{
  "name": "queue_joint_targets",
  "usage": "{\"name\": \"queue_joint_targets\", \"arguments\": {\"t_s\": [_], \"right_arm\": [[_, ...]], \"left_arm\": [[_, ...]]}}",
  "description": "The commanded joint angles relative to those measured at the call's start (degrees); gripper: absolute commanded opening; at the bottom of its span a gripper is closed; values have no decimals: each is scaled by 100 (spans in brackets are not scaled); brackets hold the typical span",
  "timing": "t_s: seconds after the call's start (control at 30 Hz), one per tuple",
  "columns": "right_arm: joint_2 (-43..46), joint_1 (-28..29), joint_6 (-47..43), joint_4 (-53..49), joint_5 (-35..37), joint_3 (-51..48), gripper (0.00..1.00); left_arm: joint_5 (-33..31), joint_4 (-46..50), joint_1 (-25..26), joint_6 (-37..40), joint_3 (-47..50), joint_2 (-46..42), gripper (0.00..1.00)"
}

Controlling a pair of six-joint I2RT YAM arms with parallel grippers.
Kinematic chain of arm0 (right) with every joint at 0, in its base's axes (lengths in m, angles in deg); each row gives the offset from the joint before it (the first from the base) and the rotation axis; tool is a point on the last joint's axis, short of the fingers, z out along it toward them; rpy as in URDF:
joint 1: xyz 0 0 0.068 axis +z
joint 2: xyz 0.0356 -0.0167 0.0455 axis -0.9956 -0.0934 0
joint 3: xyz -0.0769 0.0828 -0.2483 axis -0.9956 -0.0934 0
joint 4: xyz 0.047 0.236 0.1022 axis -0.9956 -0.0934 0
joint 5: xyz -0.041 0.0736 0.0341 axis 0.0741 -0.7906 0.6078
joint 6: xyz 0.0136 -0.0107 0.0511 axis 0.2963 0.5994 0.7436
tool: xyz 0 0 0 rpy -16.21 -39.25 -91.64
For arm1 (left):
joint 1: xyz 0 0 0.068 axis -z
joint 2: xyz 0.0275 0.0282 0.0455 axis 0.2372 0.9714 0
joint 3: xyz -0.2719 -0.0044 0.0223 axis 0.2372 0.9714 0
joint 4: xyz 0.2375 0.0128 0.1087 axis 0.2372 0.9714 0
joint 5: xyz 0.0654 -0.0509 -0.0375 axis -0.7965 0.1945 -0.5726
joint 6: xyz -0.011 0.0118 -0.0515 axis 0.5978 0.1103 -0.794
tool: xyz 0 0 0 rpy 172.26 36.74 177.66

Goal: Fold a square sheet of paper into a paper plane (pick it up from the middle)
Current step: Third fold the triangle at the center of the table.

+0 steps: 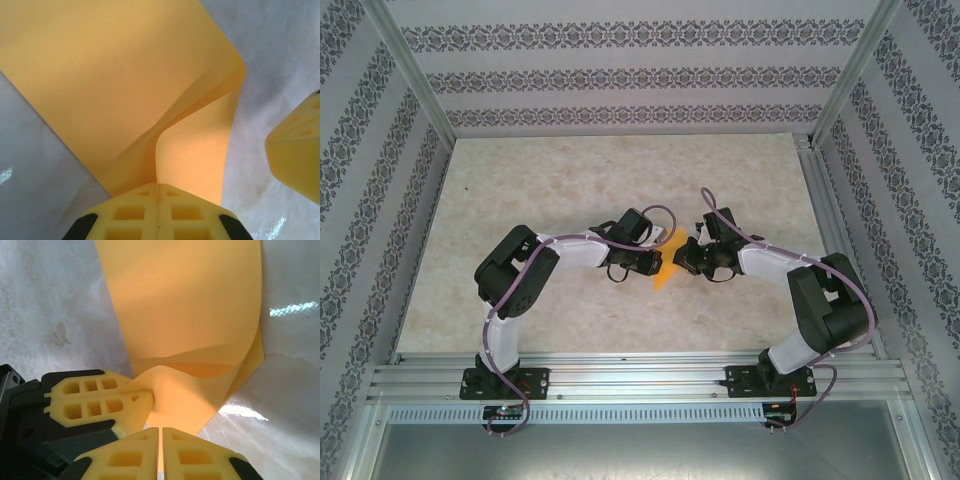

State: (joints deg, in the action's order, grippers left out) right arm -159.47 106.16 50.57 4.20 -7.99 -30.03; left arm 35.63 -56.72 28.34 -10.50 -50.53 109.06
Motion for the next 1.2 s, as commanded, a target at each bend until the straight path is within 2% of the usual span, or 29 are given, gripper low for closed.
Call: {"name": "queue_joint_targets", "arguments": {"t_s": [0.0,0.33,0.7,0.93,1.17], "right_arm": [[-159,-85,-144,107,-29,166,11],[-825,-188,-129,623,-72,-123,10],[-59,-420,-232,176,-167,181,12],[-529,-462,-194,515,-320,107,12],[-1067,-481,-507,82,120,270,11]], "left_arm": [[11,191,22,66,81,228,4],[-19,305,21,118,29,246,4],[-28,356,22,122,3,240,4],[-17,361,21,119,-11,246,4],[-27,387,28,136,-21,246,4]]}}
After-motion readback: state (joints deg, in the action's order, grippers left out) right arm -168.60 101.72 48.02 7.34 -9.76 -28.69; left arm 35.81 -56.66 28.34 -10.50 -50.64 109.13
